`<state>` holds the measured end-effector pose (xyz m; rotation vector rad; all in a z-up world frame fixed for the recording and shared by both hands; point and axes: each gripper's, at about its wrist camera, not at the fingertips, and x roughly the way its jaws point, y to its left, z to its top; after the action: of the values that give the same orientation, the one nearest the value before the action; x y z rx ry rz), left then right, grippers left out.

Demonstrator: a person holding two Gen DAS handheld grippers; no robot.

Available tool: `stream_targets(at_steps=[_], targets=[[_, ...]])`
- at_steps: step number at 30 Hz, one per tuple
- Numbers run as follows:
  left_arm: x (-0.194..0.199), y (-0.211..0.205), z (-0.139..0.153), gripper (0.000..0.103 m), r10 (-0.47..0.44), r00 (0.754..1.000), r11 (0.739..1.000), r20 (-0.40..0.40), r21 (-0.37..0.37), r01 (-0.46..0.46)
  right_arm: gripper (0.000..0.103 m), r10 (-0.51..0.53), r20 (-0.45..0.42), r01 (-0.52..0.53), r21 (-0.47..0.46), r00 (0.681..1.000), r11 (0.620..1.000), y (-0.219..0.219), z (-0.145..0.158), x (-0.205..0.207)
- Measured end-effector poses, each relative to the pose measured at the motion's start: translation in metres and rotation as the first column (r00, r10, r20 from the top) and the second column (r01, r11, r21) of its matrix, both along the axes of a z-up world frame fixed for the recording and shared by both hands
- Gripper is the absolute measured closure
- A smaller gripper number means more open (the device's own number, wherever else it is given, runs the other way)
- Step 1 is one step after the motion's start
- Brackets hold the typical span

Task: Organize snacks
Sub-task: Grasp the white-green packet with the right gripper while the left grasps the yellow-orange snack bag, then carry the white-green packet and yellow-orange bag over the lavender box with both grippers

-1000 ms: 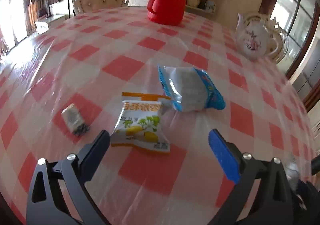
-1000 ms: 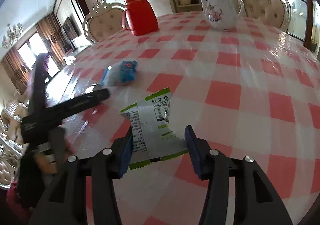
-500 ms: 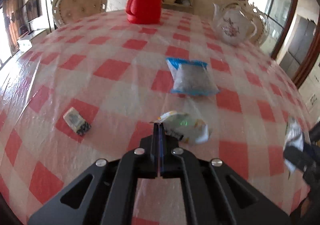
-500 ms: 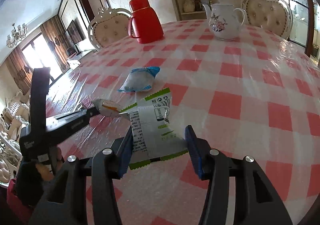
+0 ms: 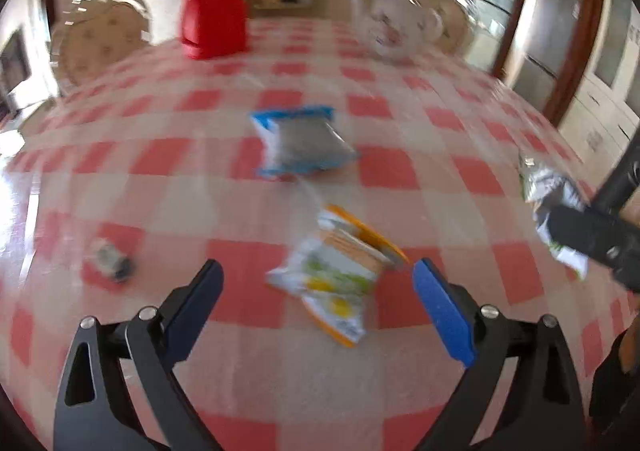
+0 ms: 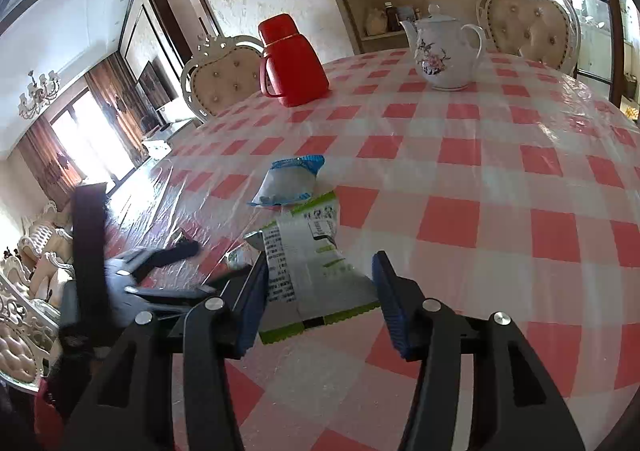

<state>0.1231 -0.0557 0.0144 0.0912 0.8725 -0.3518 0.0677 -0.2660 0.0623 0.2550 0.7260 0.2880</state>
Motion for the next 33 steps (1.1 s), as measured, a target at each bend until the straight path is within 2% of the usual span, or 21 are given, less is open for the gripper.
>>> stream_targets(at_steps=[3, 4, 5, 7, 8, 13, 16, 21, 26, 31, 33], targets=[[0.006, -0.013, -0.012, 0.007, -0.02, 1.0, 0.999, -0.011, 0.046, 0.021, 0.051, 0.003, -0.008, -0.003, 0.006, 1.0, 1.0, 0.0, -0.001, 0.001], [0.007, -0.014, -0.011, 0.01, -0.03, 1.0, 0.999, -0.009, 0.032, 0.03, 0.051, 0.003, -0.009, -0.003, 0.005, 1.0, 1.0, 0.001, -0.001, 0.001], [0.008, -0.014, -0.011, 0.024, -0.038, 0.999, 0.999, -0.007, 0.012, 0.038, 0.051, 0.004, -0.01, -0.004, -0.001, 1.0, 1.0, 0.001, -0.002, 0.001], [0.009, -0.013, -0.01, 0.035, -0.038, 0.999, 0.999, -0.013, -0.016, 0.038, 0.052, 0.005, -0.011, -0.005, -0.017, 1.0, 1.0, 0.003, -0.004, 0.002], [0.007, -0.014, -0.009, 0.047, -0.039, 0.999, 0.999, -0.013, -0.014, 0.038, 0.052, 0.002, -0.012, -0.002, -0.042, 1.0, 0.999, 0.006, -0.006, 0.002], [-0.005, -0.009, -0.004, 0.049, 0.018, 0.999, 1.0, 0.045, 0.004, -0.018, 0.053, 0.002, -0.032, -0.004, -0.091, 0.999, 0.996, 0.011, -0.016, 0.008], [-0.008, 0.002, 0.003, 0.049, 0.073, 0.995, 0.997, 0.074, -0.023, -0.071, 0.053, -0.004, -0.024, 0.001, -0.098, 1.0, 0.995, 0.01, -0.02, 0.01], [-0.022, 0.016, 0.012, 0.049, 0.143, 0.985, 0.988, 0.1, -0.077, -0.135, 0.053, -0.018, -0.062, 0.012, -0.09, 0.998, 0.996, 0.008, -0.034, 0.018], [-0.06, 0.027, 0.016, 0.049, 0.206, 0.971, 0.974, 0.117, -0.115, -0.193, 0.053, -0.014, -0.027, 0.011, -0.101, 1.0, 0.995, 0.012, -0.03, 0.012], [-0.103, 0.038, 0.02, 0.048, 0.268, 0.951, 0.961, 0.153, -0.105, -0.254, 0.053, 0.009, -0.036, -0.011, -0.056, 0.999, 0.998, 0.018, -0.031, 0.0], [-0.117, 0.043, 0.022, 0.048, 0.292, 0.942, 0.955, 0.162, -0.104, -0.278, 0.053, 0.025, -0.02, -0.026, -0.071, 0.999, 0.997, 0.027, -0.029, -0.014]])
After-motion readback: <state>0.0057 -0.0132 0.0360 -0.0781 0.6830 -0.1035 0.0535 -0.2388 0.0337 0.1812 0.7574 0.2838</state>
